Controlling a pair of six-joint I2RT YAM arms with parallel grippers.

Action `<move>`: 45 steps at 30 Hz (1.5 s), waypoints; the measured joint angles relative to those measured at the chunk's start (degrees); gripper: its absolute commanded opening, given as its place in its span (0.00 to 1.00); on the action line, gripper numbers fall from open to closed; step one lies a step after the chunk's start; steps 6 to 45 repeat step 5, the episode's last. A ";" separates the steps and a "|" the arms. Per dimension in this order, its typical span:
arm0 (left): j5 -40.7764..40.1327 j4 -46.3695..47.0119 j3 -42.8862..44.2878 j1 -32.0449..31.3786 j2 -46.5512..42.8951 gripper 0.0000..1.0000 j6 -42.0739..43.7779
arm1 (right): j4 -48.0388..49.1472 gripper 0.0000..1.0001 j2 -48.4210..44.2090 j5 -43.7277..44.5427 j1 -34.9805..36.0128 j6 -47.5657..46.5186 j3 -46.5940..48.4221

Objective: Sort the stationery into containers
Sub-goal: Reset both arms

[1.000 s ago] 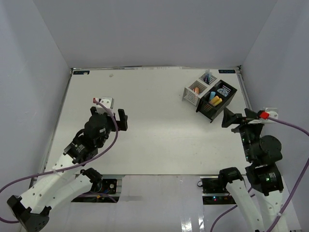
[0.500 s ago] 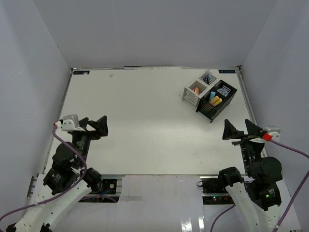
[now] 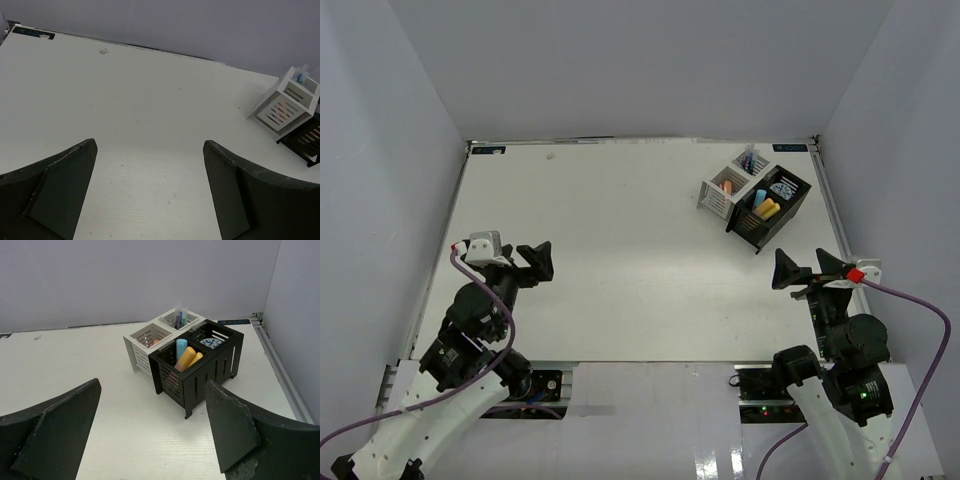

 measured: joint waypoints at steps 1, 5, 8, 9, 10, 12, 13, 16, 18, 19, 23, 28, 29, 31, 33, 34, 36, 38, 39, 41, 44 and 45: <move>0.02 -0.17 0.00 0.00 0.07 0.98 0.00 | 0.00 0.90 0.00 0.00 0.00 0.00 0.00; 0.42 -0.37 0.00 0.00 0.09 0.98 -0.07 | 0.00 0.90 0.00 0.00 0.00 0.00 0.00; 0.42 -0.37 0.00 0.00 0.09 0.98 -0.07 | 0.00 0.90 0.00 0.00 0.00 0.00 0.00; 0.42 -0.37 0.00 0.00 0.09 0.98 -0.07 | 0.00 0.90 0.00 0.00 0.00 0.00 0.00; 0.42 -0.37 0.00 0.00 0.09 0.98 -0.07 | 0.00 0.90 0.00 0.00 0.00 0.00 0.00; 0.42 -0.37 0.00 0.00 0.09 0.98 -0.07 | 0.00 0.90 0.00 0.00 0.00 0.00 0.00; 0.42 -0.37 0.00 0.00 0.09 0.98 -0.07 | 0.00 0.90 0.00 0.00 0.00 0.00 0.00; 0.42 -0.37 0.00 0.00 0.09 0.98 -0.07 | 0.00 0.90 0.00 0.00 0.00 0.00 0.00; 0.42 -0.37 0.00 0.00 0.09 0.98 -0.07 | 0.00 0.90 0.00 0.00 0.00 0.00 0.00; 0.42 -0.37 0.00 0.00 0.09 0.98 -0.07 | 0.00 0.90 0.00 0.00 0.00 0.00 0.00; 0.42 -0.37 0.00 0.00 0.09 0.98 -0.07 | 0.00 0.90 0.00 0.00 0.00 0.00 0.00; 0.42 -0.37 0.00 0.00 0.09 0.98 -0.07 | 0.00 0.90 0.00 0.00 0.00 0.00 0.00; 0.42 -0.37 0.00 0.00 0.09 0.98 -0.07 | 0.00 0.90 0.00 0.00 0.00 0.00 0.00; 0.42 -0.37 0.00 0.00 0.09 0.98 -0.07 | 0.00 0.90 0.00 0.00 0.00 0.00 0.00; 0.42 -0.37 0.00 0.00 0.09 0.98 -0.07 | 0.00 0.90 0.00 0.00 0.00 0.00 0.00; 0.42 -0.37 0.00 0.00 0.09 0.98 -0.07 | 0.00 0.90 0.00 0.00 0.00 0.00 0.00; 0.42 -0.37 0.00 0.00 0.09 0.98 -0.07 | 0.00 0.90 0.00 0.00 0.00 0.00 0.00; 0.42 -0.37 0.00 0.00 0.09 0.98 -0.07 | 0.00 0.90 0.00 0.00 0.00 0.00 0.00; 0.42 -0.37 0.00 0.00 0.09 0.98 -0.07 | 0.00 0.90 0.00 0.00 0.00 0.00 0.00; 0.42 -0.37 0.00 0.00 0.09 0.98 -0.07 | 0.00 0.90 0.00 0.00 0.00 0.00 0.00; 0.42 -0.37 0.00 0.00 0.09 0.98 -0.07 | 0.00 0.90 0.00 0.00 0.00 0.00 0.00; 0.42 -0.37 0.00 0.00 0.09 0.98 -0.07 | 0.00 0.90 0.00 0.00 0.00 0.00 0.00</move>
